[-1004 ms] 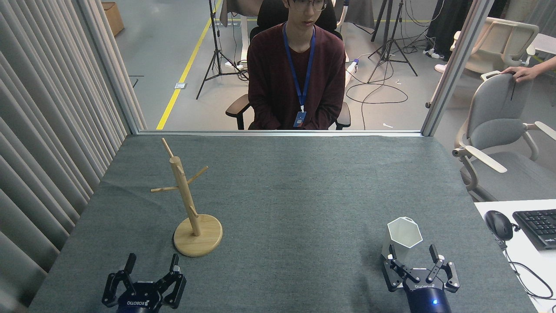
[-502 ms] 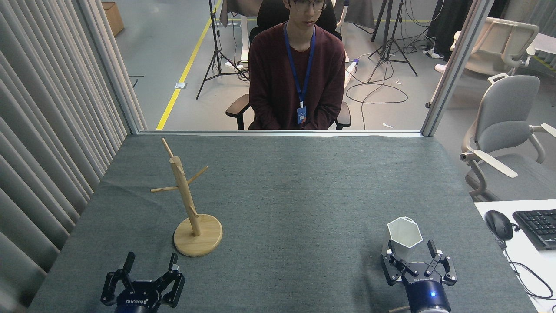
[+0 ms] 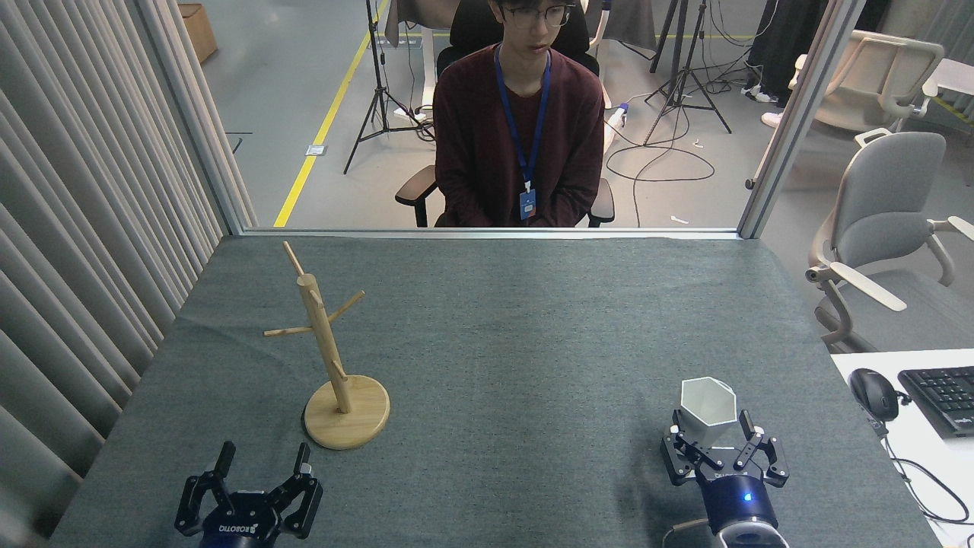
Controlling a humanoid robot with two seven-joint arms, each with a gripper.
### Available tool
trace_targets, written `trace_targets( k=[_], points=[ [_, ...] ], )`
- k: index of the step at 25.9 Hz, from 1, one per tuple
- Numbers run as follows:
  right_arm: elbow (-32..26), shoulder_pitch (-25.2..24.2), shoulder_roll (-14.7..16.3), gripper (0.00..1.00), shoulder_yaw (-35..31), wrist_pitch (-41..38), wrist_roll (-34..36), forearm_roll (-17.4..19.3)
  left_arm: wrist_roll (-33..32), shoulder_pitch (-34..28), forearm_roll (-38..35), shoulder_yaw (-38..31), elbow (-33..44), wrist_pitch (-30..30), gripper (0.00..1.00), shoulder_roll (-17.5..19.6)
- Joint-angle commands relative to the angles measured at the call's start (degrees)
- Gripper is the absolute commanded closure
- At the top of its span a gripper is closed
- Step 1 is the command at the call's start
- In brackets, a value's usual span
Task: Hang cup on storage rack
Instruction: 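Close the right gripper around the white hexagonal cup, then lift the cup with the right gripper and carry it toward the left gripper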
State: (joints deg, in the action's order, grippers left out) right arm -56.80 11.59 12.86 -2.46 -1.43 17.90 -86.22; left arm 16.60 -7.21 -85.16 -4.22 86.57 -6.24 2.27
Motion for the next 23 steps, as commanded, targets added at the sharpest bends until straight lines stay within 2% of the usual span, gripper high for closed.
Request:
trace_targets(
  k=[1, 15, 16, 17, 18, 21, 23],
  points=[
    [2.74, 1.77, -0.29, 0.01, 0.17, 0.02, 0.11, 0.00, 0.01, 0.00, 0.00, 0.00, -0.09, 0.09, 0.01, 0.01],
    [6.96, 4.67, -1.87, 0.03, 0.35, 0.81, 1.70, -0.53, 0.10, 0.09, 0.00, 0.00, -0.88, 0.00, 0.01, 0.01],
    [7.40, 4.93, -2.05, 0.11, 0.53, 0.90, 1.78, -0.61, 0.10, 0.09, 0.00, 0.00, -0.96, 0.00, 0.01, 0.01],
    [7.40, 5.11, -2.05, 0.29, 0.79, 0.99, 1.87, -0.70, 0.10, 0.09, 0.00, 0.00, -0.96, 0.00, 0.01, 0.01],
    [7.40, 5.19, -1.96, 0.41, 1.14, 1.34, 2.14, -0.70, 0.10, 0.09, 0.00, 0.00, -0.96, 0.00, 0.01, 0.01],
    [7.40, 5.19, -1.96, 0.55, 1.23, 1.78, 3.19, -0.79, 0.10, 0.09, 0.00, 0.00, -0.88, 0.00, 0.01, 0.01],
    [6.52, 4.93, -1.87, 0.58, 1.23, 1.69, 3.72, -0.61, 0.10, 0.09, -0.09, 0.00, -0.79, 0.00, 0.01, -0.08]
  ],
)
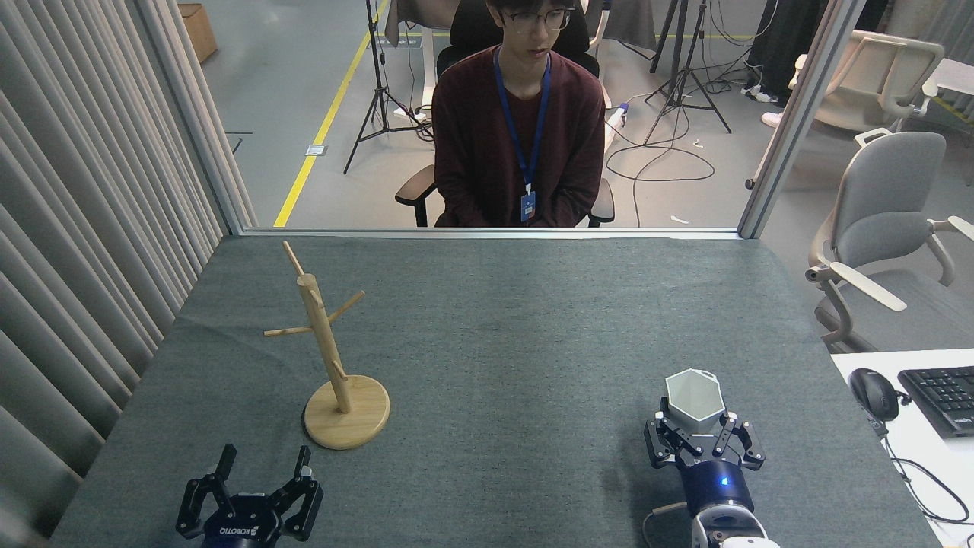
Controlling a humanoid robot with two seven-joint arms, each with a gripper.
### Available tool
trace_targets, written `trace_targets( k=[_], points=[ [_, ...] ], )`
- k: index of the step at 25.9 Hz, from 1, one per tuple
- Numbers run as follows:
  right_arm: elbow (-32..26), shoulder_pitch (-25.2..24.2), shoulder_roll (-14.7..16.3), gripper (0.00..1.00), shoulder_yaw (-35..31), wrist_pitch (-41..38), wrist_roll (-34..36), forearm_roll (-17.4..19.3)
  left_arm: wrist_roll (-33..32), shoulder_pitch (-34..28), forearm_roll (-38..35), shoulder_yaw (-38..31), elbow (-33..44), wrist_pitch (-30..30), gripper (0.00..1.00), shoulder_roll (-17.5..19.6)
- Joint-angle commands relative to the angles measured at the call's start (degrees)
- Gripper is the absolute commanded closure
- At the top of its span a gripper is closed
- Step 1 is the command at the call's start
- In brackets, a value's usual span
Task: Hang cup on storage rack
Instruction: 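Lift the cup with the right gripper and carry it toward the left gripper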
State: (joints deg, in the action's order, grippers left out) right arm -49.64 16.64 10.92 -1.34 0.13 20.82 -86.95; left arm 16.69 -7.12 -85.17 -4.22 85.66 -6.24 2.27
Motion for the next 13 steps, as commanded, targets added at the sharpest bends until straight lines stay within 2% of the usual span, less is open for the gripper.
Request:
trace_targets(
  k=[1, 4, 8, 11, 13],
  points=[
    [-1.34, -0.47, 0.07, 0.58, 0.11, 0.13, 0.98, 0.11, 0.01, 0.00, -0.08, 0.00, 0.12, 0.00, 0.01, -0.25],
    [-7.40, -1.35, -0.11, 0.58, 0.20, 0.31, 1.51, 0.02, 0.09, 0.00, -0.08, 0.79, 0.39, 0.00, 0.01, -0.60],
    [-13.56, -2.32, -1.25, 0.58, 0.64, 4.09, 1.24, -1.12, 0.53, 0.61, -0.96, 7.56, -0.84, 1.58, 0.01, -0.78],
    [-17.33, -2.40, -3.36, 0.58, 2.74, 4.44, 1.24, -2.53, 2.03, 0.88, -2.54, 13.36, -1.02, 3.60, 0.01, -0.78],
    [-18.65, -2.49, -5.47, 0.58, 5.47, 5.40, 1.07, -4.81, 2.12, 0.88, -4.92, 16.61, -1.46, 4.13, 0.01, -0.87]
  ],
)
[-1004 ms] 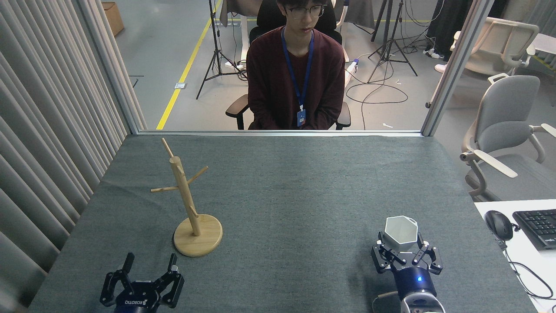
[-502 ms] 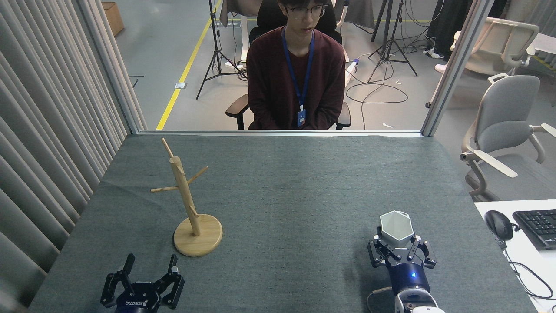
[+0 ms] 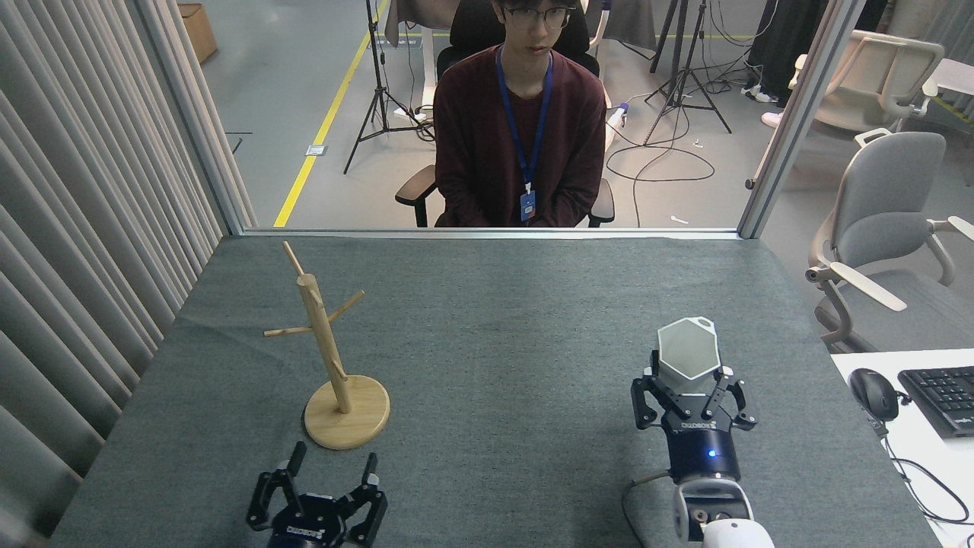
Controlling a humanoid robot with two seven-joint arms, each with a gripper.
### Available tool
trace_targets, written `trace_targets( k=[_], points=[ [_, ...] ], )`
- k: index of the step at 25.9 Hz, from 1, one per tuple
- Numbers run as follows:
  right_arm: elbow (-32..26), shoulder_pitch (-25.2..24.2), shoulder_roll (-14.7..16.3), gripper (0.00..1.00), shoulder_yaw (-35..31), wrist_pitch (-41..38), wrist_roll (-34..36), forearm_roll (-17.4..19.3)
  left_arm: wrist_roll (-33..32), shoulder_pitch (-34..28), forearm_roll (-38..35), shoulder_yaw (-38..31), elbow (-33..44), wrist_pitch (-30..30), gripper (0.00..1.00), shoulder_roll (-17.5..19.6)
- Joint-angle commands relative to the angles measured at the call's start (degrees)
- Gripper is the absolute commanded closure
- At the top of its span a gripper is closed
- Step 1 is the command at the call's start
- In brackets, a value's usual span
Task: Hang cup on storage rack
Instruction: 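Lift the cup with the right gripper and carry it toward the left gripper, then grasp the cup with the left gripper and open the right gripper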
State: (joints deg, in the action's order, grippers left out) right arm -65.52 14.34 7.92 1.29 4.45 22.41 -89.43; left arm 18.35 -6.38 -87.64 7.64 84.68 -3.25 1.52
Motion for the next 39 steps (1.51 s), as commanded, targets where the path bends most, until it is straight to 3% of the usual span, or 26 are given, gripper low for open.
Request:
trace_targets(
  k=[1, 5, 7, 10, 21, 33, 39],
  points=[
    [-3.12, -0.37, -3.70, 0.58, 3.98, 2.05, -0.53, -4.17, 0.55, 0.14, -3.68, 6.16, -1.10, 1.41, 0.01, -0.47],
    [-6.64, -4.94, -9.32, 0.58, 8.91, 2.93, -0.53, -10.06, 1.16, 1.55, -11.94, 8.88, -4.00, 1.58, 0.01, -4.42],
    [-8.39, -6.61, -11.17, 0.58, 11.37, 3.11, -0.53, -12.52, 1.16, 2.43, -16.43, 9.32, -6.37, 1.58, 0.01, -6.35],
    [-10.94, -9.60, -12.66, 0.58, 13.74, 3.20, -0.53, -14.10, 1.08, 3.31, -17.31, 12.31, -7.69, 3.78, 0.01, -6.71],
    [-12.97, -12.32, -13.72, 0.58, 23.06, 5.39, -0.53, -15.60, 1.08, 5.06, -16.95, 14.60, -8.13, 4.84, 0.01, -6.97],
    [-14.46, -16.37, -13.28, 0.57, 26.48, 5.39, 0.00, -15.60, 1.08, 6.65, -15.90, 14.60, -7.69, 4.48, 0.01, -7.23],
    [-14.72, -16.54, -13.28, 0.57, 26.75, 4.95, 0.00, -12.78, 1.08, 6.73, -14.93, 14.60, -7.34, 4.04, 0.01, -7.23]
  ],
)
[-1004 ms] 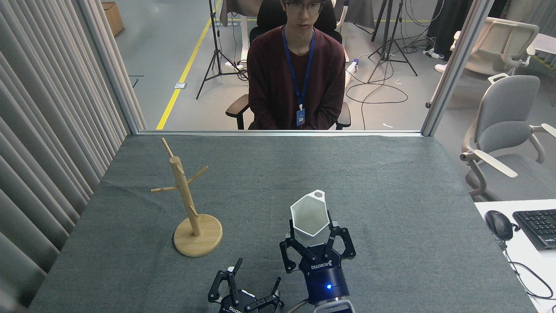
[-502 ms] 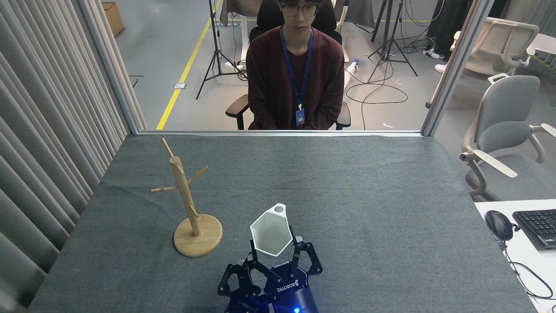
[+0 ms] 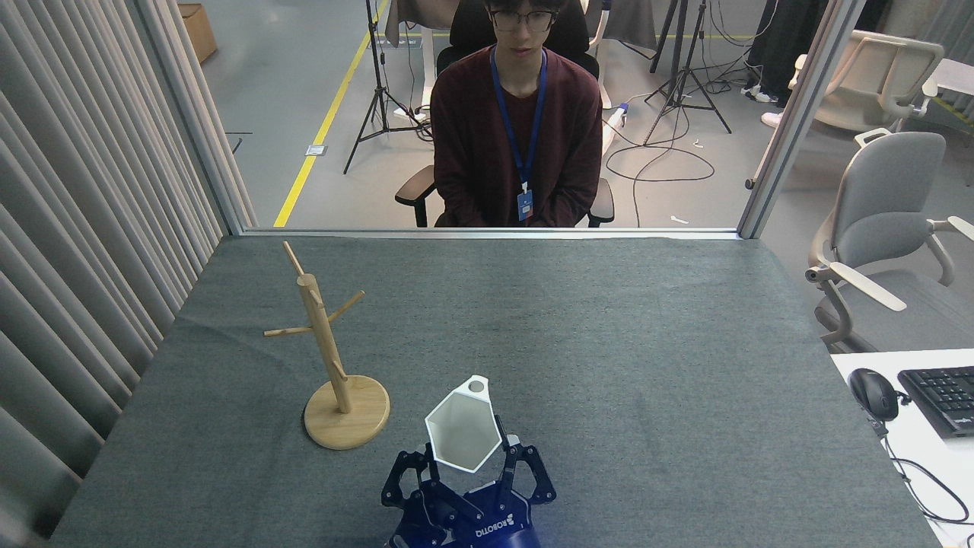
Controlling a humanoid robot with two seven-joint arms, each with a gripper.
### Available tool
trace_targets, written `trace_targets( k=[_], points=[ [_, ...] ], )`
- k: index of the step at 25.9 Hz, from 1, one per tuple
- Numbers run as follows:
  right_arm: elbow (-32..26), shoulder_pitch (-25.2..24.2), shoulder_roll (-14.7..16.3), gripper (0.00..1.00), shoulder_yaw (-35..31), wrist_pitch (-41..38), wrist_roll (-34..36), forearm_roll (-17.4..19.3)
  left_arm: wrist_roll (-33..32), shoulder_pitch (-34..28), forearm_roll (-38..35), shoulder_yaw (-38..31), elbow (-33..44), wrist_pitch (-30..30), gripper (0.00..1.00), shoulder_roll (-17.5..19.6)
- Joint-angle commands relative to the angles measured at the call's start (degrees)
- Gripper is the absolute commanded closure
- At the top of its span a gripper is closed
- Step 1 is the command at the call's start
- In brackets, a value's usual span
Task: Hang cup on storage rack
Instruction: 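Grasp the cup with the left gripper and open the right gripper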
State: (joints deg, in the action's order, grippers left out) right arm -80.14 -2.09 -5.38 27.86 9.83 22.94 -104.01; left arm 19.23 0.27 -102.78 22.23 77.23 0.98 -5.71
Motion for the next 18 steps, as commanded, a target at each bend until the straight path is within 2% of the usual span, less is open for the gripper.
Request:
trace_targets(
  k=[1, 3, 11, 13, 14, 16, 18],
  points=[
    [-0.10, -0.11, 0.02, 0.57, 0.27, -0.51, -0.61, 3.11, 0.19, 0.26, 0.21, 0.01, 0.12, -0.19, 0.01, 0.00],
    [-0.10, -0.11, 0.02, 0.57, 0.18, -0.60, -0.70, 4.95, 0.19, 0.17, 0.21, 0.01, 0.20, -0.19, 0.01, 0.00],
    [-0.10, -0.73, 0.11, 0.57, 0.27, -1.21, -0.96, 7.77, 0.28, 0.26, 0.30, 0.01, 0.29, -0.10, 0.04, 0.00],
    [-0.10, -0.90, 0.11, 0.57, 0.36, -1.56, -0.96, 7.85, 0.28, 0.26, 0.30, 0.01, 0.20, -0.10, 0.26, 0.00],
    [-0.10, -1.08, 0.11, 0.57, 0.36, -1.56, -0.96, 7.85, 0.28, 0.26, 0.30, 0.01, 0.20, -0.10, 0.32, 0.00],
    [-0.10, -1.08, 0.11, 0.57, 0.36, -1.65, -0.96, 7.85, 0.28, 0.26, 0.21, -0.08, 0.20, -0.10, 0.40, 0.00],
    [-0.19, -1.16, 0.11, 0.57, 0.36, -1.65, -0.96, 7.85, 0.28, 0.35, 0.21, -0.08, 0.29, -0.10, 0.43, -0.09]
  ],
)
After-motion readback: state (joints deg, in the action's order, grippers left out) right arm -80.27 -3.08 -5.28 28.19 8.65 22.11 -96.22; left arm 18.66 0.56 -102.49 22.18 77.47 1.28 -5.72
